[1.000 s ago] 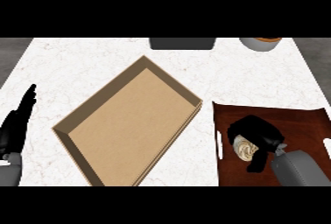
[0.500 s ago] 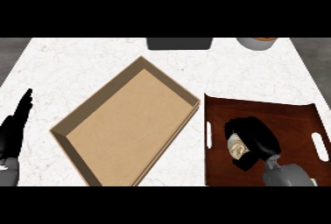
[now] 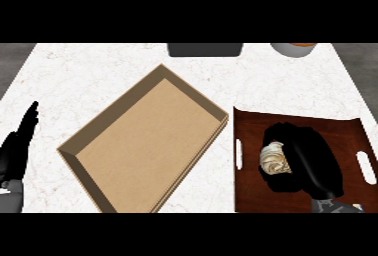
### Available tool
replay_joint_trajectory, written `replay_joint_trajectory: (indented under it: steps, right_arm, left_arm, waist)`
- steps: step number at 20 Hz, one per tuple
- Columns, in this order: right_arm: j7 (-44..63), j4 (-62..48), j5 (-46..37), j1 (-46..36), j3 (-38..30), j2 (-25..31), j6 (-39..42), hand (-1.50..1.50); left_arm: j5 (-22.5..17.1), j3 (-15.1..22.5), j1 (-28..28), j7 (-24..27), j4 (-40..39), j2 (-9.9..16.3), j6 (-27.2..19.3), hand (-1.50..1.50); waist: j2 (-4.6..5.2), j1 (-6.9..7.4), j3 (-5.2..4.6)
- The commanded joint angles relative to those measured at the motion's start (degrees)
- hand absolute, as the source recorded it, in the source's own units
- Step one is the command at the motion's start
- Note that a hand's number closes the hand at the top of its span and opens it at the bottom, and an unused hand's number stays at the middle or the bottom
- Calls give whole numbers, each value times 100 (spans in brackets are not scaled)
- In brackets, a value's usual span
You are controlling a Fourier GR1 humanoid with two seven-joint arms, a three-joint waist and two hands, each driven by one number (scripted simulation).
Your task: Pick the cupcake from the tray and place it in the cardboard box
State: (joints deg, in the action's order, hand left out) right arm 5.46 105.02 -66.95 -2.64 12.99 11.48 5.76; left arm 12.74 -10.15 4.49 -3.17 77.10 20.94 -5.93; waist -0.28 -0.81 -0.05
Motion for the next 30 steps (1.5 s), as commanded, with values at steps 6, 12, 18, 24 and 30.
replay_joint_trajectory:
  steps: [6,12,18,24,30]
  right_arm:
    - [505,1099,10,-942,615,-642,896,150]
    - [1975,579,836,-2058,1397,-1134,826,150]
    - [2897,-833,1842,-3810,1131,-1145,-3,150]
    - [3614,-2428,2889,-5049,1527,-1147,-1198,150]
    - [2847,-4400,3759,-5867,1826,-1148,-2437,150]
  left_arm:
    - [13,-59,315,-189,-37,45,141,0]
    - [94,50,287,-170,60,-50,146,0]
    - [311,234,159,-169,198,-293,-32,0]
    - [298,287,129,-275,291,-393,14,0]
    - [367,159,497,84,-291,-327,-59,0]
  waist:
    - [25,93,4]
    - [32,179,3]
    - [42,227,3]
    - [46,343,2]
    - [103,397,-2]
